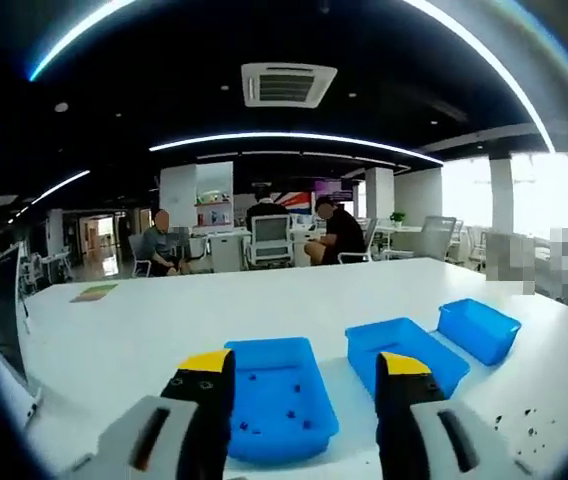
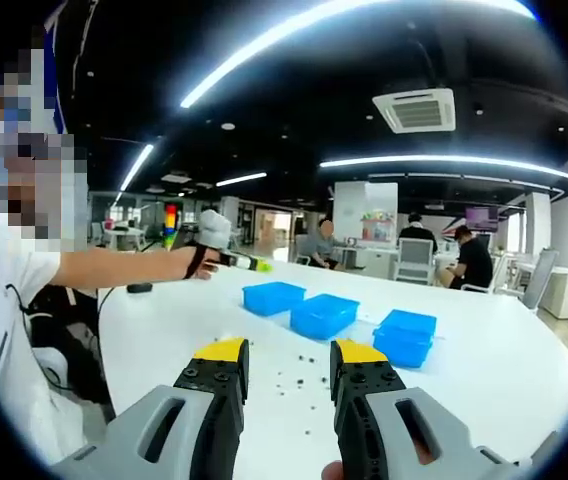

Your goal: Pick up the resistors one by one and place each resistor into its matching bin, sorting the parts by color and model until every resistor is separated into the correct bin for its type

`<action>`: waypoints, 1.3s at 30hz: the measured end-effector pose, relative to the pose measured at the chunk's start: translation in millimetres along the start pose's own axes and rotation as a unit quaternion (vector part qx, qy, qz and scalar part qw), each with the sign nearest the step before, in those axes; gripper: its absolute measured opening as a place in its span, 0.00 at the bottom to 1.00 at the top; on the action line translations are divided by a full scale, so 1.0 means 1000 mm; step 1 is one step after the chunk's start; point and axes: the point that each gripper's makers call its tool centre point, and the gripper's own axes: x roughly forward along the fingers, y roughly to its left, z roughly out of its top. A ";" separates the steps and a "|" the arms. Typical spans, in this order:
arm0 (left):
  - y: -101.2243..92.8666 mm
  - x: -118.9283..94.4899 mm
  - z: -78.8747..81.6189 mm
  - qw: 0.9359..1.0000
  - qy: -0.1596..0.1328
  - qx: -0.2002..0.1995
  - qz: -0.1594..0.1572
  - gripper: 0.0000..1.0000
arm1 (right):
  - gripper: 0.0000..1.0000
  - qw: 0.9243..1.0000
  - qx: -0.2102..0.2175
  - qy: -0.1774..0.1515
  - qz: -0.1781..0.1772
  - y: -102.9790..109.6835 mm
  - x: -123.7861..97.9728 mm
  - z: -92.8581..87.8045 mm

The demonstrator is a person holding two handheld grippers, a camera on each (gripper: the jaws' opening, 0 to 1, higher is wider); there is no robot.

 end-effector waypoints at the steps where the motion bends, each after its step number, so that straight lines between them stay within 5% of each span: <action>1: 0.000 -0.002 0.001 1.000 -0.001 0.000 -0.002 0.57 | 0.34 1.000 0.000 0.000 0.000 0.000 0.000 0.000; 8: -0.008 -0.024 0.013 0.999 -0.035 -0.035 -0.023 0.56 | 0.34 1.000 -0.002 0.000 0.002 0.002 0.001 0.001; 21: -0.041 -0.083 0.013 0.994 -0.068 -0.041 -0.081 0.55 | 0.34 1.000 -0.002 -0.001 0.002 0.002 0.001 0.002; 22: -0.054 -0.104 0.007 0.992 -0.075 -0.030 -0.101 0.55 | 0.34 1.000 -0.002 -0.001 0.001 0.002 0.000 0.002; 30: -0.072 -0.156 -0.016 0.986 -0.076 -0.045 -0.145 0.55 | 0.34 1.000 -0.001 0.001 -0.001 0.001 0.000 0.001; 39: -0.088 -0.200 -0.044 0.976 -0.069 -0.066 -0.196 0.52 | 0.34 1.000 -0.002 0.001 -0.001 0.001 -0.002 0.001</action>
